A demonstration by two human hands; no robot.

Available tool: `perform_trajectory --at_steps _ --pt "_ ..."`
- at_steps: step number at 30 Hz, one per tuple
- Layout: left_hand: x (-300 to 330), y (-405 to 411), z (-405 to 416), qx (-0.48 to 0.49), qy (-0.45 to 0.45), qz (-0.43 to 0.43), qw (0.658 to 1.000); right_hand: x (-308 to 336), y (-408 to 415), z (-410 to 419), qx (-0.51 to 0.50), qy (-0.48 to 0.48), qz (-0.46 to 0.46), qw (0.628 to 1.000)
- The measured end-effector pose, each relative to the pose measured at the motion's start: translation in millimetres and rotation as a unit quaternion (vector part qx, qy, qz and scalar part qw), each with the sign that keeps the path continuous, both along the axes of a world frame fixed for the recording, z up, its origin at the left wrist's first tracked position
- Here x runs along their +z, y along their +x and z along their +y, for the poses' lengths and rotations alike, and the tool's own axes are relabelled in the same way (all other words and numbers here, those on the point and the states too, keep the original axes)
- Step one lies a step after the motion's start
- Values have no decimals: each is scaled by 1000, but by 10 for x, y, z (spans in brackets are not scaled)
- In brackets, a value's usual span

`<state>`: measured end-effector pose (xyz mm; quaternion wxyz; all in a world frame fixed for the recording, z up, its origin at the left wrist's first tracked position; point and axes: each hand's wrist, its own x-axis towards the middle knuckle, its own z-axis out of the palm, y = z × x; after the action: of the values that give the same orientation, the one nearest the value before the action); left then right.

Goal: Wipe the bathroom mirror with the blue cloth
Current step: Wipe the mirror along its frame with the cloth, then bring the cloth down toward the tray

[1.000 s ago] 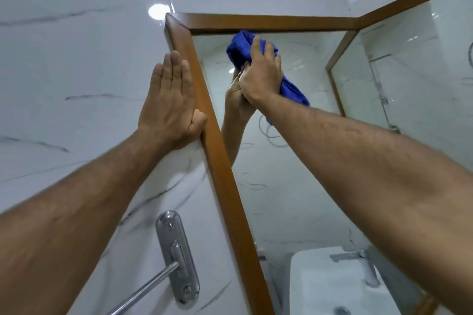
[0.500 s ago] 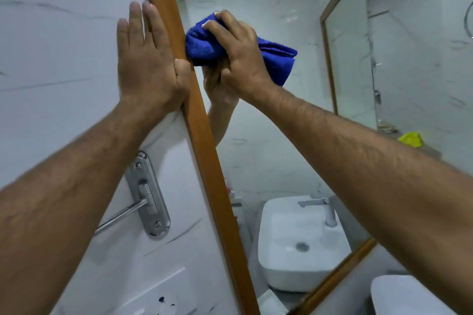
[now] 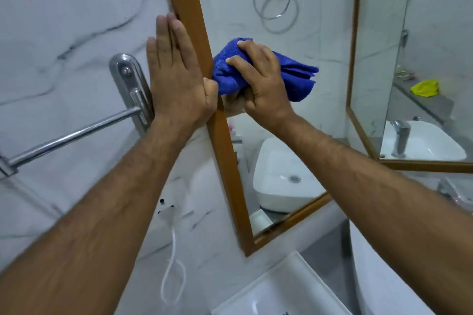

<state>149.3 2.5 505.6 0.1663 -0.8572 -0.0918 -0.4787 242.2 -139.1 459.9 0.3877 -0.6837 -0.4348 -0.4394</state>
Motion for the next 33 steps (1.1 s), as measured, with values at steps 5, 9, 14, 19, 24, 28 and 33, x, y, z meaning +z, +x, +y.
perform_trajectory --at_steps 5,9,14,19,24,28,33 --pt "-778 -11 -73 -2 -30 38 999 -768 36 -56 0 -50 4 999" --pt "-1447 -89 -39 -26 -41 93 994 -1428 64 -157 -6 -94 11 996" --pt "-2152 -220 -72 -54 -74 148 985 -2262 -47 -285 -10 -151 52 987" --pt "-2855 -363 -135 -78 -116 194 971 -2996 -241 -290 -25 -196 151 969" --pt "-3383 -479 -152 -72 -139 252 955 -3441 -361 -401 -11 -267 201 942" --pt "-3766 -668 -237 -55 -164 306 936 -3702 -452 -503 -11 -363 280 889" --pt "-4236 -1093 -268 -29 -190 417 888 -3812 -560 -694 -8 -335 318 887"
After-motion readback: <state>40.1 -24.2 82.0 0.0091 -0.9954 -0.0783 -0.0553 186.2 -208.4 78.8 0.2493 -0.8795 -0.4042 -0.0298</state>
